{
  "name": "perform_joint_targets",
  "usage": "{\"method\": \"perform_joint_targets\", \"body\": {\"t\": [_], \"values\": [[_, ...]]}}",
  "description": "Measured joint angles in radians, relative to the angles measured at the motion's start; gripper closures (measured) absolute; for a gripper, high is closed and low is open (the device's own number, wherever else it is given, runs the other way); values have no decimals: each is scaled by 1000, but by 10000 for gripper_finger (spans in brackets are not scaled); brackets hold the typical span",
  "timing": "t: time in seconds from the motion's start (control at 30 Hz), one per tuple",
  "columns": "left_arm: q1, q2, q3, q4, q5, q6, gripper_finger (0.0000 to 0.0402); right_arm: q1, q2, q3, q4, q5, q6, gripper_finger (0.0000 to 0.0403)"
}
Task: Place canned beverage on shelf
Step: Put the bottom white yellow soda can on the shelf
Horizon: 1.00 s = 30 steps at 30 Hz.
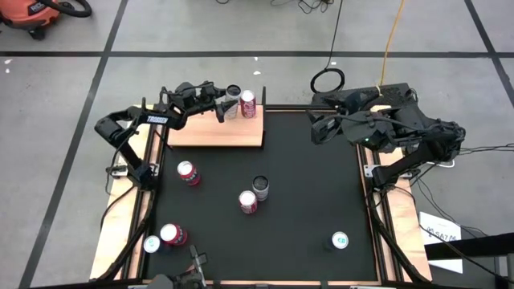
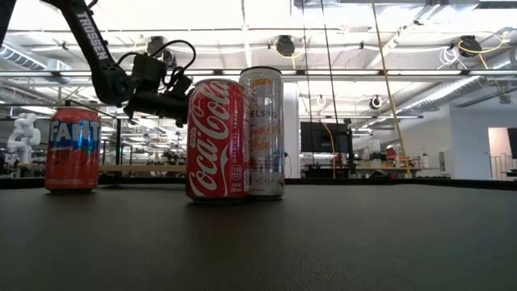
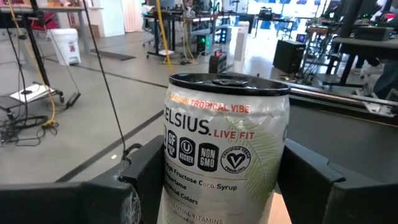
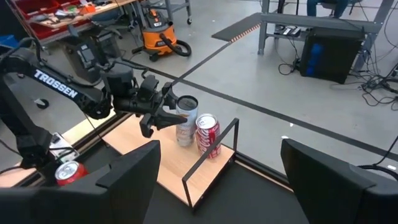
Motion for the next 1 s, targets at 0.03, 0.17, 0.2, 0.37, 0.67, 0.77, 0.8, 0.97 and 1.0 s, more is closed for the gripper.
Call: {"method": "perform_joint_targets", "body": {"t": [0.03,0.17,0.2,0.37,0.67,0.77,0.8,0.97,1.0], "values": [[0,0,0,4,0,0,159,0,2,0,-3,0,0,83],[0,0,0,-2,0,0,158,0,17,0,-8,-1,3,83],[0,0,0,-2,0,0,156,0,18,0,-7,-1,4,83],[0,0,0,-1,0,7,145,0,23,0,-7,-2,19,83],[0,0,0,-5,0,7,141,0,24,0,-7,-2,23,83],[0,0,0,-6,0,6,141,0,24,0,-2,-2,23,83],[0,0,0,-5,0,6,141,0,24,0,0,-2,23,83],[0,0,0,0,0,0,140,0,24,0,0,-3,23,83],[0,0,0,0,0,0,139,0,23,0,0,-7,24,83]]}}
